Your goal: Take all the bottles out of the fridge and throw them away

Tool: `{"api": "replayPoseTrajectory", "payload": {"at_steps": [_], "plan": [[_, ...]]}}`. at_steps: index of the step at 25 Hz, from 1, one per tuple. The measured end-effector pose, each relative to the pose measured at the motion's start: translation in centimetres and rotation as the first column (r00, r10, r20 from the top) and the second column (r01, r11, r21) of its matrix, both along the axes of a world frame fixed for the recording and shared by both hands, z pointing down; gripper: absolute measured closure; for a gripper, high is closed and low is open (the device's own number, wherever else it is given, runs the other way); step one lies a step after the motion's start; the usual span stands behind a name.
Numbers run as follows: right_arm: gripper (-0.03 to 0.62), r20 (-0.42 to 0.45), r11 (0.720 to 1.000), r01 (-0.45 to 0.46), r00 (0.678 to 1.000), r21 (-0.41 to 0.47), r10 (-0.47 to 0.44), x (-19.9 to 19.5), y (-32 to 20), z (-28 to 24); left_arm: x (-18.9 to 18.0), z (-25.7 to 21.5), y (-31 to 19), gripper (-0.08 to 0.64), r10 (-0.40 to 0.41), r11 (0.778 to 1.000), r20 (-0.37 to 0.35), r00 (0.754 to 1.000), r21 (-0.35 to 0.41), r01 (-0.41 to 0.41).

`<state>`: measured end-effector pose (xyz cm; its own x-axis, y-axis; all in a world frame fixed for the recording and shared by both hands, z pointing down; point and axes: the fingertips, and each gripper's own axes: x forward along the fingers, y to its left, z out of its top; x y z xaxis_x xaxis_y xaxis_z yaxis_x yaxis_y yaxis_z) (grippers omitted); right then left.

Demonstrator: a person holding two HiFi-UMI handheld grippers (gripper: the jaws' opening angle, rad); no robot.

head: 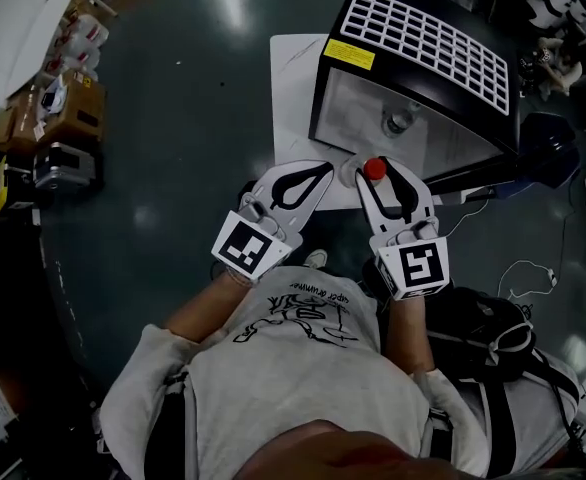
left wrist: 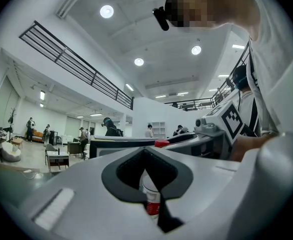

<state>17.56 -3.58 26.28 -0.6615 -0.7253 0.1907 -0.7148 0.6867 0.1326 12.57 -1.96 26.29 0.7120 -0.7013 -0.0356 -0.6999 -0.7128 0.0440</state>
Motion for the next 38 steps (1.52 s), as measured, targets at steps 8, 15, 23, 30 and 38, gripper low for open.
{"api": "replayPoseTrajectory", "payload": {"at_steps": [8, 15, 23, 30, 38], "plan": [[0.439, 0.002, 0.998, 0.056, 0.998, -0.002, -0.056, -5.8, -0.3, -0.4, -5.6, -0.4, 0.0, 0.552, -0.054, 0.998, -0.004, 0.999, -0.008, 0.054], [0.439, -0.002, 0.994, 0.110, 0.994, 0.000, -0.110, -11.1, -0.4, -0.3, -10.8, -0.1, 0.1, 0.552, -0.105, 0.994, -0.002, 0.994, -0.008, 0.105], [0.439, 0.001, 0.987, 0.163, 0.987, -0.003, -0.163, -16.6, -0.6, 0.5, -16.3, 0.6, 0.4, 0.552, -0.158, 0.987, -0.003, 0.987, -0.014, 0.158], [0.439, 0.002, 0.979, 0.203, 0.979, -0.010, -0.203, -20.4, -1.1, 1.6, -20.0, 1.5, 0.0, 0.552, -0.201, 0.979, 0.000, 0.980, -0.016, 0.201], [0.439, 0.001, 0.968, 0.252, 0.968, -0.007, -0.252, -24.8, -0.2, 1.9, -24.2, 1.9, 1.3, 0.552, -0.245, 0.969, -0.001, 0.970, -0.016, 0.245]]}}
